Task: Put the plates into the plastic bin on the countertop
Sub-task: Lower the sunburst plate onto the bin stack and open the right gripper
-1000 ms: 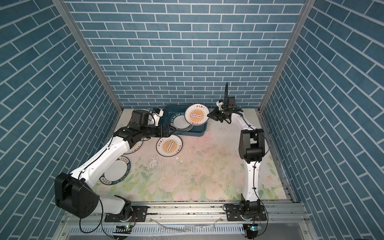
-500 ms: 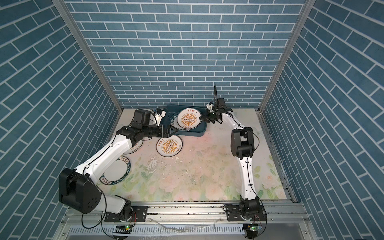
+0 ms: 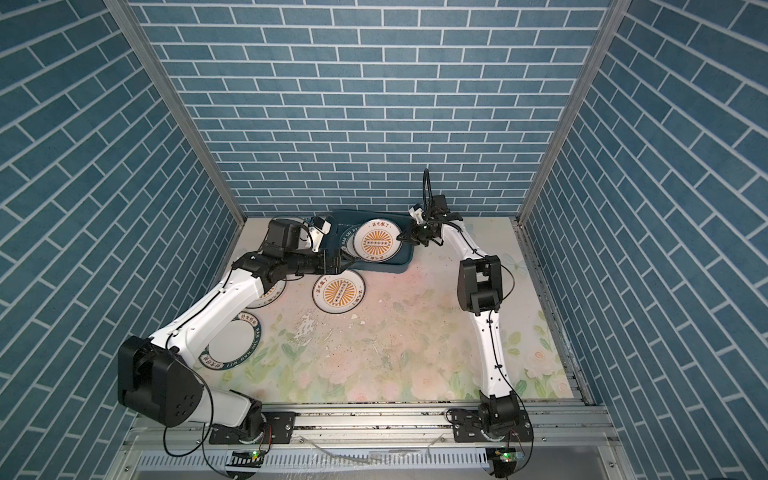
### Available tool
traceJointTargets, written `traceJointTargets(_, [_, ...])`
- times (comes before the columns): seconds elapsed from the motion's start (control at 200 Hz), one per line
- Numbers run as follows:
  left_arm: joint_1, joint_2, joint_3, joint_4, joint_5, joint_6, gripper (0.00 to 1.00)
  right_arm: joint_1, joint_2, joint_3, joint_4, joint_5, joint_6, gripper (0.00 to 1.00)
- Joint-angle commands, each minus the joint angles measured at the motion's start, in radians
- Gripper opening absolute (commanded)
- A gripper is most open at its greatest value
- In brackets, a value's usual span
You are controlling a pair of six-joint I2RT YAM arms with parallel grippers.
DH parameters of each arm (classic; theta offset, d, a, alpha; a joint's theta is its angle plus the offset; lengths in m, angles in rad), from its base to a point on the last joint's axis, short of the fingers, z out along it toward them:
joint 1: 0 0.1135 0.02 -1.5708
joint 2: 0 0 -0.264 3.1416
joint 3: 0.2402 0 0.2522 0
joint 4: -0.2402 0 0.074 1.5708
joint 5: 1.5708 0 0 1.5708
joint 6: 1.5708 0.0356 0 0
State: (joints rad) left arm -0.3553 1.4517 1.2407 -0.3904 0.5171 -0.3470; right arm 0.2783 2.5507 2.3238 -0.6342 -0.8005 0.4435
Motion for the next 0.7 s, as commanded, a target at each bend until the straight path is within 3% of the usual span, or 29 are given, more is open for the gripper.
traceJointTargets(0.0, [0.007, 0.015, 0.014, -0.002, -0.005, 0.01, 1.0, -0.006, 0.043, 0.078, -0.036, -0.07, -0.056, 0.0])
traceJointTargets(0.155, [0.006, 0.028, 0.013, -0.004, -0.007, 0.01, 1.0, -0.007, 0.103, 0.159, -0.019, -0.101, -0.022, 0.0])
traceJointTargets(0.46, [0.008, 0.029, 0.004, -0.005, -0.041, 0.011, 1.0, -0.007, 0.129, 0.164, 0.011, -0.137, 0.015, 0.0])
traceJointTargets(0.695, [0.008, 0.029, 0.005, -0.008, -0.045, 0.013, 1.0, -0.007, 0.134, 0.164, 0.018, -0.146, 0.026, 0.08])
